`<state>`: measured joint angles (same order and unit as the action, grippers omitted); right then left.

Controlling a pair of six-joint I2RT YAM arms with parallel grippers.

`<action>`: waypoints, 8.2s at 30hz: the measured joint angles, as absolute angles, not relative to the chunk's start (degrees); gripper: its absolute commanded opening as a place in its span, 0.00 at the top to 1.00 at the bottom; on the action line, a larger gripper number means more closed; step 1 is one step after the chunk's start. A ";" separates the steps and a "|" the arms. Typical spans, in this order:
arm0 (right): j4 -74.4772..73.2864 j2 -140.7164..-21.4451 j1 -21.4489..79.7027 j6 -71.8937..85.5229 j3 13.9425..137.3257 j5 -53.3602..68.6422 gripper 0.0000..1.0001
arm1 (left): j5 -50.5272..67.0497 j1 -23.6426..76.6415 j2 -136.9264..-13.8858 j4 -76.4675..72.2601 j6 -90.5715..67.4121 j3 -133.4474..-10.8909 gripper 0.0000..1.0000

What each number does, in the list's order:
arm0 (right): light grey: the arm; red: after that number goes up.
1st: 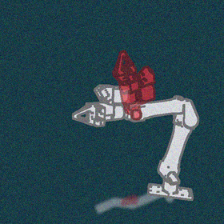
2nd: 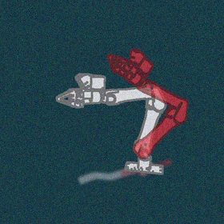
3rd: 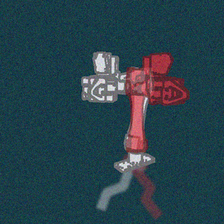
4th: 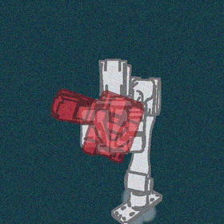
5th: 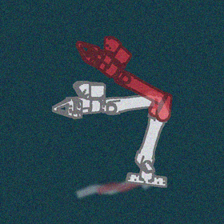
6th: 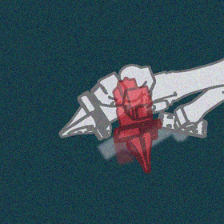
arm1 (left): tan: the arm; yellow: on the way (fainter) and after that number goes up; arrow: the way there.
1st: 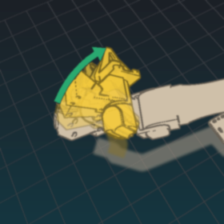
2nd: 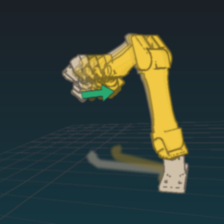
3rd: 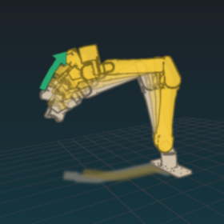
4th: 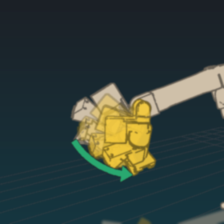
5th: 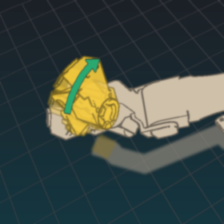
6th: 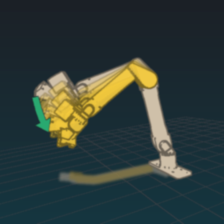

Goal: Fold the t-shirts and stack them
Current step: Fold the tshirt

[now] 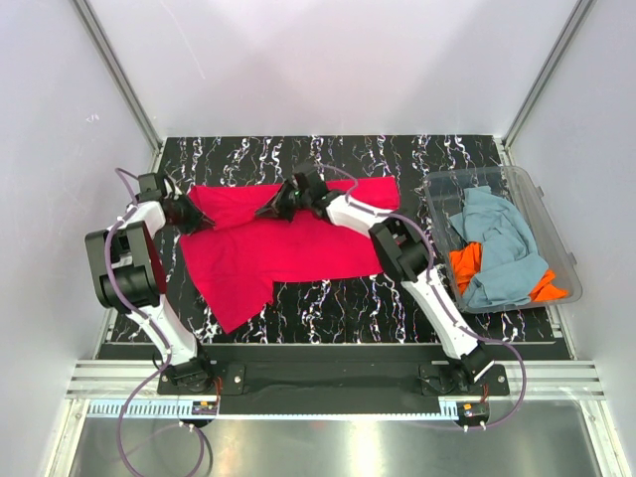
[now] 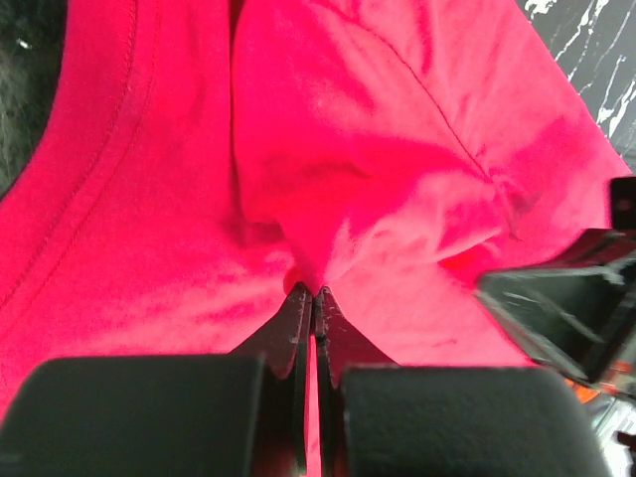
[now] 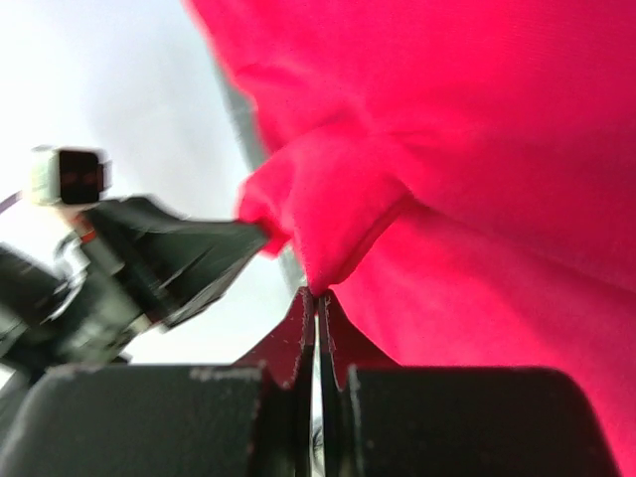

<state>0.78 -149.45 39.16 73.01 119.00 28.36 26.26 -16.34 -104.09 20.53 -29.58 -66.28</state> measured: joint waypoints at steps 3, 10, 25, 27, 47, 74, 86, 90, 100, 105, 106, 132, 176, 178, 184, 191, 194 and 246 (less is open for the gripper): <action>0.75 -148.18 37.67 72.73 119.00 32.88 1.00 | 26.28 -16.38 -103.04 21.17 -29.58 -66.19 1.00; 0.40 -148.09 36.64 72.47 117.34 41.08 1.00 | 26.33 -16.80 -100.62 21.67 -29.58 -63.48 1.00; -2.63 -148.05 36.69 71.48 113.38 47.51 0.93 | 26.63 -17.98 -95.68 24.86 -30.50 -59.40 1.00; -4.49 -148.07 36.62 70.96 114.32 47.77 0.82 | 26.59 -18.22 -95.33 25.39 -30.52 -59.20 0.99; -37.93 -127.39 14.04 28.45 108.47 19.64 0.55 | 22.72 -14.85 -100.75 16.69 -31.99 -71.79 0.62; -53.06 -155.33 12.95 17.91 150.23 6.55 0.38 | 24.16 -17.45 -129.78 15.88 -38.74 -96.90 0.51; -60.12 -118.04 13.06 18.50 115.31 5.21 0.33 | 0.32 -13.58 -73.25 28.84 -35.73 -57.63 0.55; -58.30 -106.21 13.47 19.84 100.29 8.27 0.34 | -2.26 -13.74 -64.58 35.40 -39.40 -45.50 0.55; -52.71 -101.71 13.85 22.28 80.12 13.32 0.35 | -0.32 -9.41 -71.48 45.65 -47.35 -39.24 0.55; -50.76 -101.58 13.87 22.87 77.36 14.11 0.34 | -0.32 -8.60 -72.84 46.15 -49.98 -39.20 0.54; -50.39 -101.58 13.87 22.94 77.17 14.17 0.34 | -0.32 -8.51 -73.91 46.06 -50.30 -39.16 0.54; -35.20 -106.89 14.28 40.56 70.06 7.44 0.52 | 1.41 -8.36 -78.87 41.67 -48.45 -39.53 1.00; -38.79 -84.68 18.00 40.14 49.10 -5.13 1.00 | 6.33 -10.17 -58.00 45.89 -38.00 -40.07 1.00; -39.40 -85.19 18.02 39.07 50.63 -5.17 1.00 | 8.01 -9.91 -59.86 45.45 -35.86 -43.22 1.00; -42.09 -89.56 17.87 34.70 60.69 -5.56 1.00 | 11.38 -8.01 -68.49 42.26 -32.27 -54.22 1.00; -44.82 -100.40 15.79 30.52 72.95 -5.39 1.00 | 13.32 -6.00 -85.03 38.09 -31.73 -69.23 1.00; -45.76 -104.44 14.24 29.15 76.51 -5.23 1.00 | 13.65 -5.63 -91.72 37.08 -31.77 -75.90 1.00; -56.93 -131.24 9.45 23.77 110.26 -0.84 0.89 | 19.35 -6.37 -124.79 34.76 -34.57 -106.10 1.00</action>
<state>-56.93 -131.24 9.45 23.77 110.26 -0.84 19.35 -6.37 -124.79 34.76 -34.57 -106.10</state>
